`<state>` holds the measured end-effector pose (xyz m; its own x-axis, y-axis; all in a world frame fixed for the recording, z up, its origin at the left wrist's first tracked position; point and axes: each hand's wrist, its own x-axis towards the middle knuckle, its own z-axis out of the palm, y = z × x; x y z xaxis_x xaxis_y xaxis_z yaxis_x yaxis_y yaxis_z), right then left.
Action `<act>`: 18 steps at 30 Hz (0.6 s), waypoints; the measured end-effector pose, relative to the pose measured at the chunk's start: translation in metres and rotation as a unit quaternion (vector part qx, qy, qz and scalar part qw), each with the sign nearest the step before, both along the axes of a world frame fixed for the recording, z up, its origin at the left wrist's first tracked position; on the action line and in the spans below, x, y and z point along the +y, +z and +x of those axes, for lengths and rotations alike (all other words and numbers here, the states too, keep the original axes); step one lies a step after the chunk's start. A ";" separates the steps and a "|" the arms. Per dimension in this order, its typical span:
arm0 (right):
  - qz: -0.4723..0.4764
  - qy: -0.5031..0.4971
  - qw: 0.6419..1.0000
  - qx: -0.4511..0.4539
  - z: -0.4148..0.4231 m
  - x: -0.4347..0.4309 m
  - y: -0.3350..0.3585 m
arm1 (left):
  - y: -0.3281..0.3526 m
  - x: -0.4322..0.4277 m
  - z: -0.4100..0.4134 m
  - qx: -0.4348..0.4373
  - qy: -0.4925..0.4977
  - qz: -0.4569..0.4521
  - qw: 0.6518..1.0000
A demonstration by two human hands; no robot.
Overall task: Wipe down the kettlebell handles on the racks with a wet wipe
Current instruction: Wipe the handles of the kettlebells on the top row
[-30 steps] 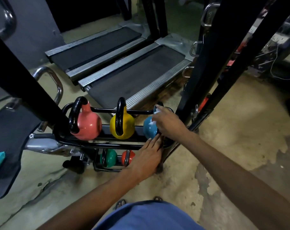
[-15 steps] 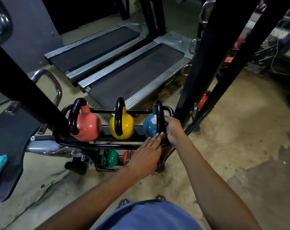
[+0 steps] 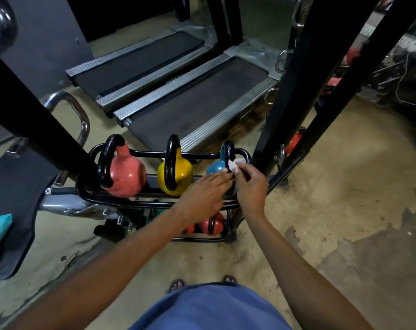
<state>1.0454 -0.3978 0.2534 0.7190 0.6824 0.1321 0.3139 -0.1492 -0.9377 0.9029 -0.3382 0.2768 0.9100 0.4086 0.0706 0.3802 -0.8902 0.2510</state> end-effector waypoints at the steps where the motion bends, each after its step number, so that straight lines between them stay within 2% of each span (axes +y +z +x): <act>1: -0.001 0.007 1.000 -0.015 0.005 0.007 0.003 | 0.000 0.009 0.000 -0.012 0.008 -0.002 1.000; 4: -0.007 0.058 0.994 -0.092 0.015 0.009 0.002 | 0.000 0.038 0.003 -0.052 0.045 -0.039 0.997; 6: -0.007 0.133 0.970 -0.205 0.013 -0.006 -0.010 | 0.002 0.057 0.011 -0.066 0.052 -0.078 0.993; 7: -0.008 0.168 0.947 -0.275 0.013 -0.016 -0.019 | 0.005 0.065 0.017 -0.062 0.056 -0.092 0.992; 10: 0.001 0.249 0.854 -0.457 0.026 -0.023 -0.031 | 0.012 0.083 0.037 -0.020 0.036 -0.087 0.995; 13: -0.071 0.287 0.736 -0.609 0.035 -0.002 -0.017 | 0.024 0.090 0.051 0.019 0.028 -0.056 0.998; 18: -0.131 0.350 0.608 -0.700 0.023 0.012 -0.018 | 0.042 0.091 0.060 0.108 -0.002 0.045 0.993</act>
<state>1.0688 -0.3863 0.2349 -0.4524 0.8860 0.1017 0.8500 0.3938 0.3500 0.9631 -0.2474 0.3183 0.9099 0.4050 -0.0901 0.4121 -0.9073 0.0832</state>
